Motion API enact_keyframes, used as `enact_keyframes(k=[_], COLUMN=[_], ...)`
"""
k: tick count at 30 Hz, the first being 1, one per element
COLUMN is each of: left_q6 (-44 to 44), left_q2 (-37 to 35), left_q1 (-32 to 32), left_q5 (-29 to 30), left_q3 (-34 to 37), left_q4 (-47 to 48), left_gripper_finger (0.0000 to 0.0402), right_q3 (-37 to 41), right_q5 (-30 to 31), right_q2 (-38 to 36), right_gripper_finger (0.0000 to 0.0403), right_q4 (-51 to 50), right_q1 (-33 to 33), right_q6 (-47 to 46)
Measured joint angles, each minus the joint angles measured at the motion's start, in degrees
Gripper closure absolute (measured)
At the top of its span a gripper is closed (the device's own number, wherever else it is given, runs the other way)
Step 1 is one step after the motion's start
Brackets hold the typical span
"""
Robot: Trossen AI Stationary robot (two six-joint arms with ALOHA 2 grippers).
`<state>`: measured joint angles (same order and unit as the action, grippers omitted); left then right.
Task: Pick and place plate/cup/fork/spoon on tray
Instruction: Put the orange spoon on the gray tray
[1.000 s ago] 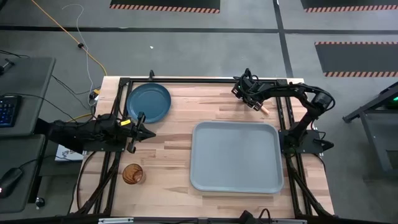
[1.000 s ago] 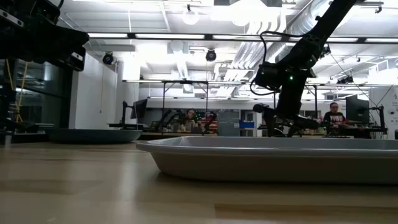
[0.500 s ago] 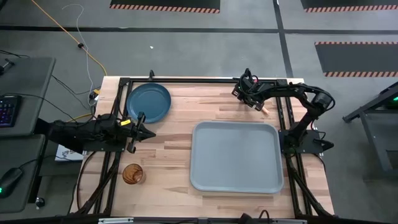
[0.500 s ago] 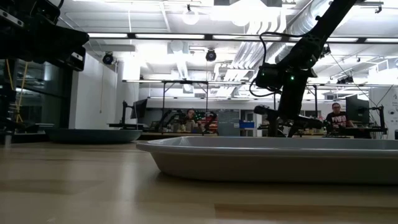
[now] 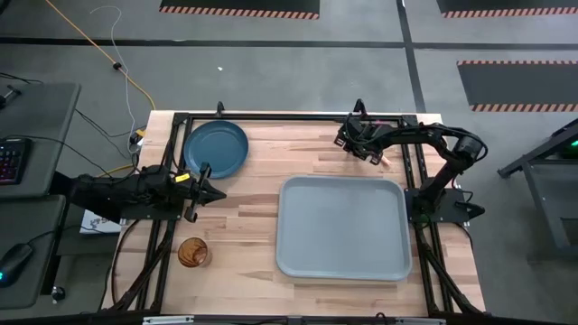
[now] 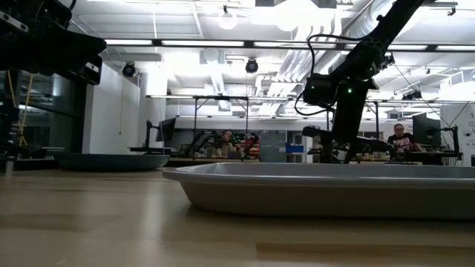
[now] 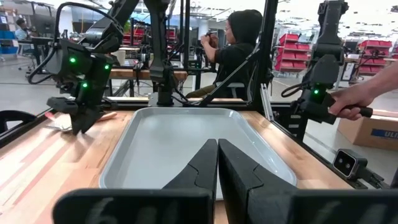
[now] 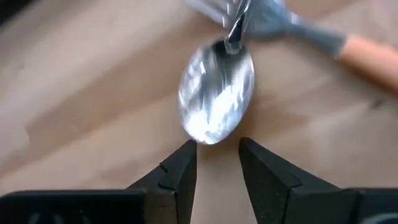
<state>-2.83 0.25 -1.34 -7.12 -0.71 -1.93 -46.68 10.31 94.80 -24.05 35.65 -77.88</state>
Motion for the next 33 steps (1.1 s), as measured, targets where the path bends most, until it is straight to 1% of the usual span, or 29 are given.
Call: enact_keyframes(k=[2,4,9,13,15,16,19,21,23,28,33], left_q6=[0.00,0.00,0.00,0.00,0.00,0.00,0.00,0.00,0.00,0.00,0.00], left_q2=[0.00,0.00,0.00,0.00,0.00,0.00,0.00,0.00,0.00,0.00,0.00], left_q1=[0.01,0.02,0.01,0.00,0.00,0.01,0.02,0.00,0.01,0.00,0.00], left_q5=[0.01,-0.02,0.00,-0.01,0.00,0.01,0.01,0.00,-0.01,-0.01,0.01], left_q3=[0.02,0.02,0.01,0.02,0.02,0.01,0.00,0.02,0.02,0.00,0.02], left_q4=[0.00,0.02,0.02,0.02,0.02,0.02,0.02,0.02,0.02,0.02,0.01], left_gripper_finger=[0.0398,0.0398,0.0398,0.0398,0.0398,0.0398,0.0398,0.0398,0.0398,0.0398,0.0398], right_q3=[0.08,0.20,0.15,0.24,1.95,3.55,9.57,13.50,16.41,19.01,19.53], right_q5=[-1.46,-1.54,-0.66,0.40,-0.44,-1.70,-5.48,-5.86,-5.06,-0.34,3.74], right_q2=[-1.13,-2.41,-7.64,-10.34,-10.86,-10.92,-10.76,-10.59,-10.60,-10.62,-10.62], right_gripper_finger=[0.0286,0.0286,0.0286,0.0286,0.0286,0.0286,0.0286,0.0286,0.0286,0.0286,0.0286], right_q4=[-1.93,-3.84,-7.84,-8.55,-4.83,-1.27,13.68,23.45,28.72,29.84,31.91], right_q1=[-0.47,-0.84,-1.26,-0.27,1.19,1.90,3.70,3.77,3.38,2.13,2.46], right_q6=[-0.14,-0.18,-0.12,-0.12,-1.29,-2.72,-9.72,-14.94,-19.36,-27.15,-30.13])
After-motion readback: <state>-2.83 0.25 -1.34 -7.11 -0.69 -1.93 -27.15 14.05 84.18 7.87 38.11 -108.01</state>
